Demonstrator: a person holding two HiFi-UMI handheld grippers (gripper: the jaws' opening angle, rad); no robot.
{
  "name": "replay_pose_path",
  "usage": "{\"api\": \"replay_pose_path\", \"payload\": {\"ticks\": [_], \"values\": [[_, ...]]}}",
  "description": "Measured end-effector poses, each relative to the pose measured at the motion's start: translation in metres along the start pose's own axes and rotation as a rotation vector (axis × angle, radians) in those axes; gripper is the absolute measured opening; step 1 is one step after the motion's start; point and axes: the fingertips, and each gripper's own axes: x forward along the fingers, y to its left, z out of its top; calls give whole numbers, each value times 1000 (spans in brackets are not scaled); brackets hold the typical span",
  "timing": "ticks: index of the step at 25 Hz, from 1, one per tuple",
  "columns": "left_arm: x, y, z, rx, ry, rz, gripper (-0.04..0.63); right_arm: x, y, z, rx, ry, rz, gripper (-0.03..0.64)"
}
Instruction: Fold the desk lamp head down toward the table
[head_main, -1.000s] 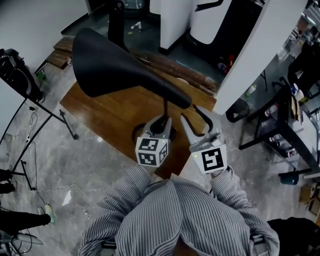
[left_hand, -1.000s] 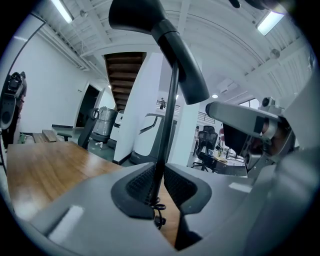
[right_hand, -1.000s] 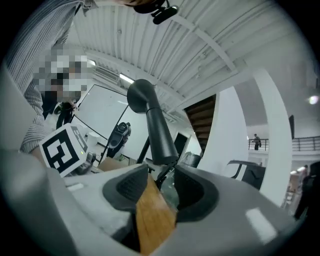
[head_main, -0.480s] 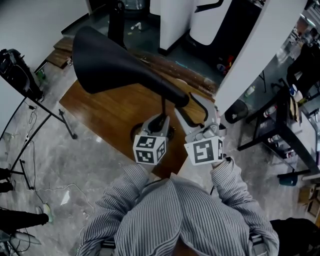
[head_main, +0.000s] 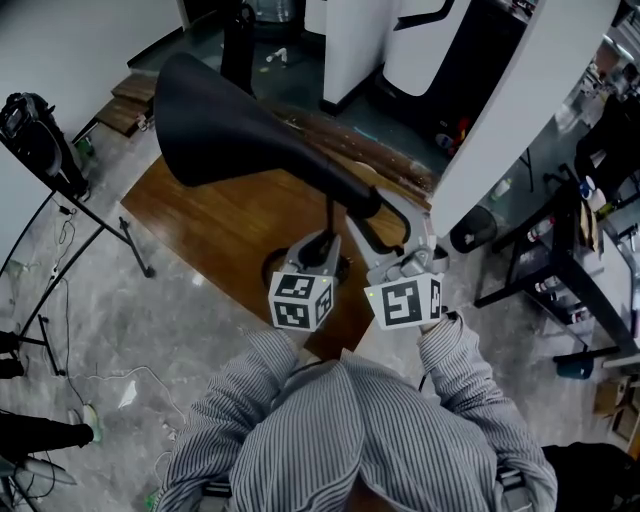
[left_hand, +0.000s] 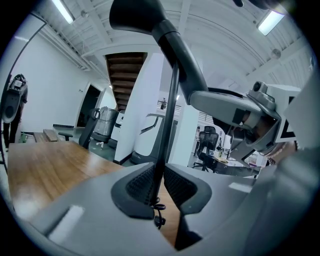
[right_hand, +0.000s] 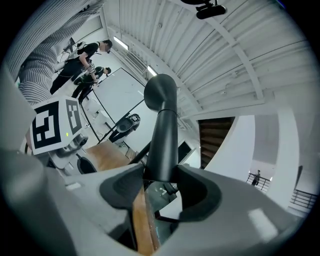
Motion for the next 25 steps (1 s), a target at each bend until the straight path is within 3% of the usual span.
{"api": "replay_pose_path", "payload": {"ticks": [7, 25], "values": [[1, -2, -2, 25, 0, 5, 48, -3, 0, -2, 1, -20, 44, 206], [2, 2, -5, 43, -3, 7, 48, -16, -28, 8, -243, 13, 229, 198]]}}
